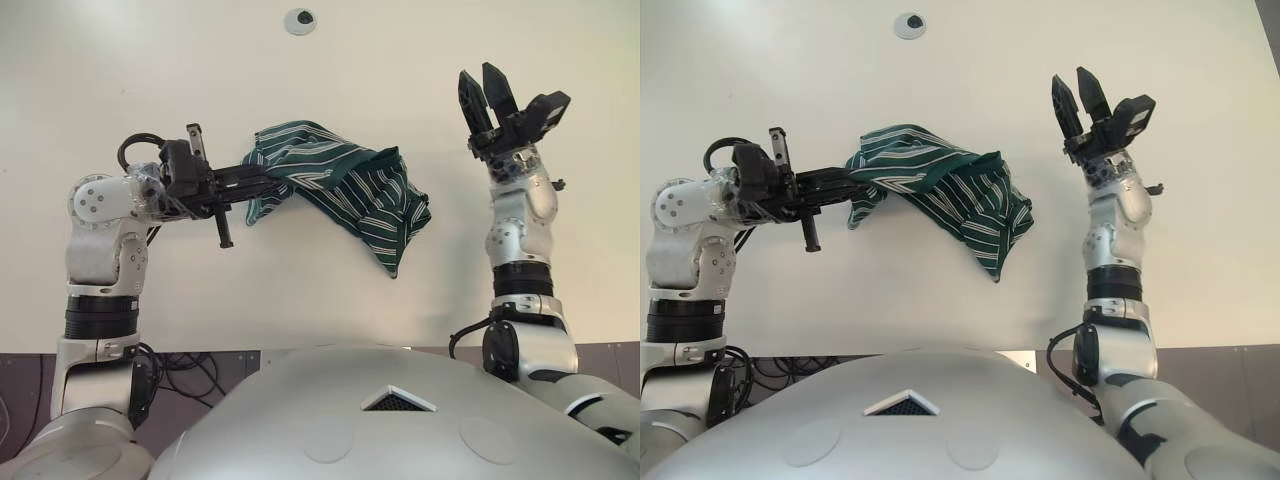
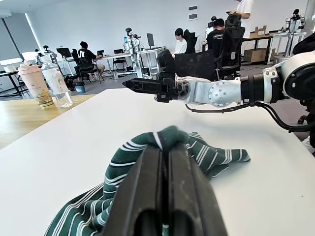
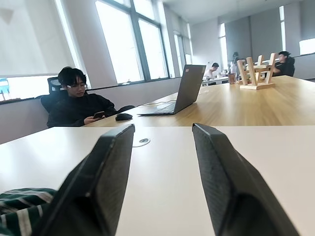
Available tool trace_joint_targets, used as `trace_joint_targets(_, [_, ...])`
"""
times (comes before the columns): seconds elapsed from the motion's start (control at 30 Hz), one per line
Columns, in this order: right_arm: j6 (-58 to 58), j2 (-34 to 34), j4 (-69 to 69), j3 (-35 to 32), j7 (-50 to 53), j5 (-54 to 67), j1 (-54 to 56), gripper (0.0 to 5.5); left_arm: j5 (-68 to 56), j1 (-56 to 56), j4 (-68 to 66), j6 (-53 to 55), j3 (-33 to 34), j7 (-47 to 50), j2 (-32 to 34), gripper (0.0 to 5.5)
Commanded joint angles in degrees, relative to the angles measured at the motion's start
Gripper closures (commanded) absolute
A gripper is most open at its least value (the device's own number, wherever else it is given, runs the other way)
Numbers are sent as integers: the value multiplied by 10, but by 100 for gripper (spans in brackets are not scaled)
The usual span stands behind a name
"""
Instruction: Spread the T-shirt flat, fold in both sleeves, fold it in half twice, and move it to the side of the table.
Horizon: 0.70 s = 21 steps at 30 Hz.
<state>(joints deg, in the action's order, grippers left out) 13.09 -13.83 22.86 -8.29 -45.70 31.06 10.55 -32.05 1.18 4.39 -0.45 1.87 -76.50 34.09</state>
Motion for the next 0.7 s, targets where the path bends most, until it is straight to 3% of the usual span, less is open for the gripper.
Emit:
trace_joint_targets(0.03, [-72, -52, -87, 46, -109, 8, -72, 335, -9, 7, -22, -1, 17, -17, 15, 547])
trace_joint_targets(0.17, [-128, -93, -152, 90, -195, 7, -137, 335, -17, 7, -25, 4, 25, -20, 14, 547])
trace_joint_targets(0.5, [-170, -76, -144, 105, -156, -18, -137, 335, -76, 8, -7, 49, 55, -31, 20, 547])
trace_joint_targets(0.63, [-190, -73, -154, 95, -151, -1, -136, 267, -106, 16, -7, 77, 70, -31, 17, 550])
trace_joint_targets(0.7, [-193, -69, -153, 93, -146, 1, -133, 263, -118, 20, -5, 91, 75, -29, 14, 550])
